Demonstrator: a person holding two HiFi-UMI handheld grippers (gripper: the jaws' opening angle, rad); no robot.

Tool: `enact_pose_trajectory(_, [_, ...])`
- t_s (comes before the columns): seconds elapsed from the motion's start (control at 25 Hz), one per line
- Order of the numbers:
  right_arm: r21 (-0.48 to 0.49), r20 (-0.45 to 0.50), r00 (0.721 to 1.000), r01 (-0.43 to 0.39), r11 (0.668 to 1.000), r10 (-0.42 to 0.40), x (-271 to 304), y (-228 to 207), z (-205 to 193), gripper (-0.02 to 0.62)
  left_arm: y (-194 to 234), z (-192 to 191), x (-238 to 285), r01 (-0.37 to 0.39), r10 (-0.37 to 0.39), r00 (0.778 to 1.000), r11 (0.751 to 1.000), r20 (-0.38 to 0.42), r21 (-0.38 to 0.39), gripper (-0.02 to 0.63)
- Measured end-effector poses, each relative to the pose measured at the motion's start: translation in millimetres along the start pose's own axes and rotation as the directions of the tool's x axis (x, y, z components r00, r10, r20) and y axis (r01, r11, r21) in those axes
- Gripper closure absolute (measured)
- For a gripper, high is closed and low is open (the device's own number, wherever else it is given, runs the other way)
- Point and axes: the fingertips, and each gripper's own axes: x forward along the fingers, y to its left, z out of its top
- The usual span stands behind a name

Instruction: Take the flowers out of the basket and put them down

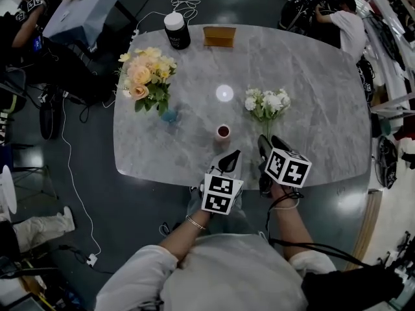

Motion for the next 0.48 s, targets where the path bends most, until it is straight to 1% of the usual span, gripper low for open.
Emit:
enact_pose_trajectory(0.12, [0.005, 0.041, 0.999, 0.005, 1.0, -0.005, -10, 9, 6, 0.442, 6, 4, -12, -0.007, 0.007, 1.0, 1.0, 0.014, 0.009, 0.595])
enact_pose_trajectory(0.24, [0.0, 0.079, 0.997, 0.018, 1.0, -0.018, -21, 18, 11, 0.484, 13, 10, -27, -0.019, 0.018, 0.999, 1.0, 0.039, 0.015, 0.595])
enact_pose_trajectory(0.48, [-0.01, 0.175, 0.984, 0.029, 1.0, -0.027, -42, 41, 28, 0.554, 39, 33, -58, -0.067, 0.068, 0.993, 0.998, 0.099, -0.007, 0.595])
